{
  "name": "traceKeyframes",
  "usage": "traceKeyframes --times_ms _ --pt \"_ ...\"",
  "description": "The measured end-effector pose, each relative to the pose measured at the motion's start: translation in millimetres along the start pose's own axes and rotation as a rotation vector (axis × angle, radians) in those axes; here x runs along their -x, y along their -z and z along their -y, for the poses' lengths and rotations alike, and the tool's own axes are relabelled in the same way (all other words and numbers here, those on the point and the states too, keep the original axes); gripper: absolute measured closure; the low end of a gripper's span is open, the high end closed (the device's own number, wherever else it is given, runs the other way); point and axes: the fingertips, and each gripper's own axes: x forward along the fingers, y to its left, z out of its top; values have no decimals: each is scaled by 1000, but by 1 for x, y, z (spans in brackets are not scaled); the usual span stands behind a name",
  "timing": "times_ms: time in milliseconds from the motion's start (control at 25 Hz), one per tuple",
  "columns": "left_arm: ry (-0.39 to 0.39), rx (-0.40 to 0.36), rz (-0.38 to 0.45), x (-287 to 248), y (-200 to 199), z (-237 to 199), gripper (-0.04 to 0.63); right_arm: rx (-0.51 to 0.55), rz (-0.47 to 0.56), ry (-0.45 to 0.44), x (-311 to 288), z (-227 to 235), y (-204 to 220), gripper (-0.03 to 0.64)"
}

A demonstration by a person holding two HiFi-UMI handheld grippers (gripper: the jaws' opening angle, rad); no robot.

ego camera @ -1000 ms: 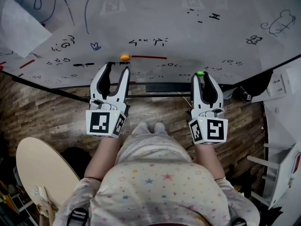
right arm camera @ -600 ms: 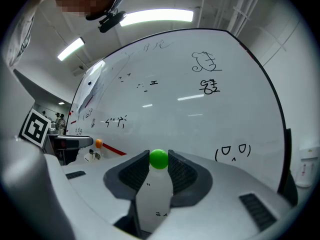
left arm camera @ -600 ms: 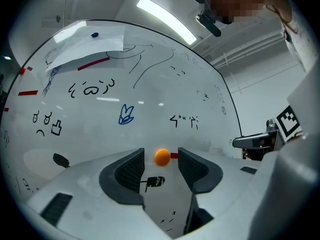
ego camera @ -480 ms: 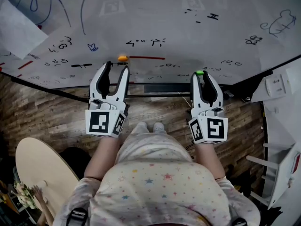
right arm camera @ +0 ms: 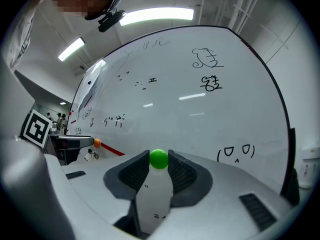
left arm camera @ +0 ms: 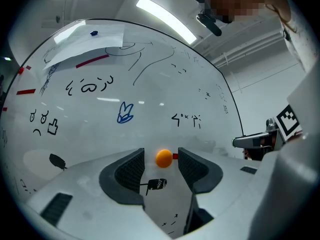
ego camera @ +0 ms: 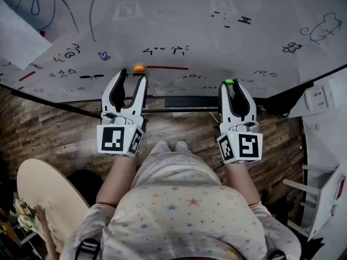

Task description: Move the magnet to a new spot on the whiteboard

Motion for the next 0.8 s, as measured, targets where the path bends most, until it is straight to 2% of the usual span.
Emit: traceKeyframes --times_ms 800 --pt "-32 -18 3 -8 2 -1 408 -25 -29 -11 -21 10 13 502"
